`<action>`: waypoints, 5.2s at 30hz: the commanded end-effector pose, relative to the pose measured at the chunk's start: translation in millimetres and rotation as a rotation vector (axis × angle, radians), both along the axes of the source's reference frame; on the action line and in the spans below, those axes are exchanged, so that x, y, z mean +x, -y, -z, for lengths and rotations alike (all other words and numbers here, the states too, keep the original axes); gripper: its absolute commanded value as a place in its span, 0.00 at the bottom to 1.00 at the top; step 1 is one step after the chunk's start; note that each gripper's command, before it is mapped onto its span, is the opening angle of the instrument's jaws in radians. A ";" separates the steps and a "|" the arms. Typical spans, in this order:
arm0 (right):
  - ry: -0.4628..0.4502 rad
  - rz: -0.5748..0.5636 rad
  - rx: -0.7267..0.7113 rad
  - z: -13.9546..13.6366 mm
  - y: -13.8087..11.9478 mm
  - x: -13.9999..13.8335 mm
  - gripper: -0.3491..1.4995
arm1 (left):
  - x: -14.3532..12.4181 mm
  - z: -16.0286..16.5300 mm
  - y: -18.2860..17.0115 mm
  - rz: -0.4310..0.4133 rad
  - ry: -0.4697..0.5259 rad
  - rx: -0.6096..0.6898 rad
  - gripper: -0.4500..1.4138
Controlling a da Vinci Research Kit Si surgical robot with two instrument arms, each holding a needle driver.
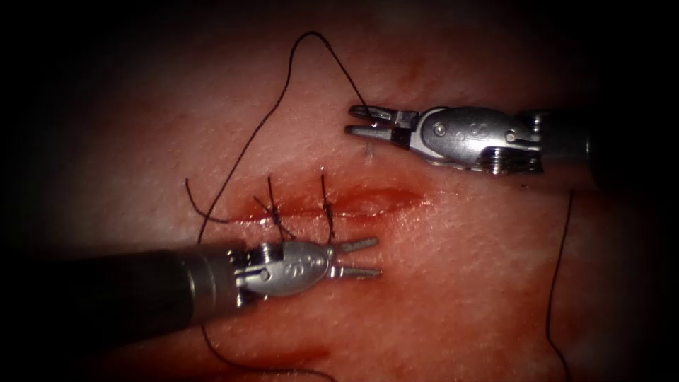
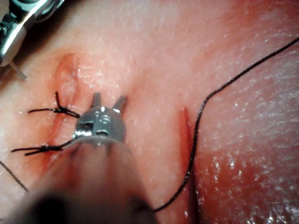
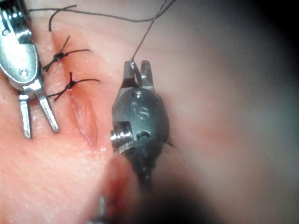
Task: Wound Closure
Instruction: Push needle through tissue above incision with right hand
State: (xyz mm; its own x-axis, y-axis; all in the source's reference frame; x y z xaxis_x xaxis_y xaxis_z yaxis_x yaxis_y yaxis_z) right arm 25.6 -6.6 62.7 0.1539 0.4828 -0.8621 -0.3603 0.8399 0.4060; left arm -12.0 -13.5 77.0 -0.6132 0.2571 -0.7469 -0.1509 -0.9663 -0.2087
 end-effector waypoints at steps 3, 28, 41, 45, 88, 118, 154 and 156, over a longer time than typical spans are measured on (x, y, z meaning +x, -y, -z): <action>-0.086 -0.001 0.108 -1.3 -1.5 1.3 0.00 | -0.6 -0.5 0.0 0.001 0.000 0.000 0.34; -0.254 0.021 1.251 -1.4 1.2 3.6 0.00 | -0.5 -0.6 0.0 -0.001 0.001 0.000 0.34; -0.270 -0.044 0.982 -1.6 -2.1 3.3 0.00 | -0.5 -0.6 0.0 -0.001 0.001 0.000 0.34; -0.255 -0.101 0.824 -2.0 -5.0 2.1 0.00 | -0.5 -0.7 -0.1 -0.001 0.001 0.000 0.34; -0.234 0.096 1.261 -2.4 10.0 3.2 0.23 | -0.1 -0.4 -0.2 -0.004 0.004 0.003 0.35; -0.052 -0.182 0.567 -3.4 -2.2 -0.1 0.09 | -0.2 -0.4 -0.1 -0.003 0.003 0.002 0.35; -0.055 0.048 1.208 -1.9 9.3 0.1 0.00 | 0.2 0.4 -0.8 0.016 0.036 -0.018 0.44; -0.112 0.045 1.175 -2.3 8.1 -0.3 0.16 | 0.4 0.6 -0.8 0.012 0.046 -0.036 0.48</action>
State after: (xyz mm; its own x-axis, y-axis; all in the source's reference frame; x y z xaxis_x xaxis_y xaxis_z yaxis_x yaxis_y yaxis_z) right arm 24.7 -15.0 64.5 0.1371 0.9870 0.0838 -0.2346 -0.0498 0.9708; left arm -11.0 -12.7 75.7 -0.5710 0.2276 -0.7888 -0.1528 -0.9735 -0.1703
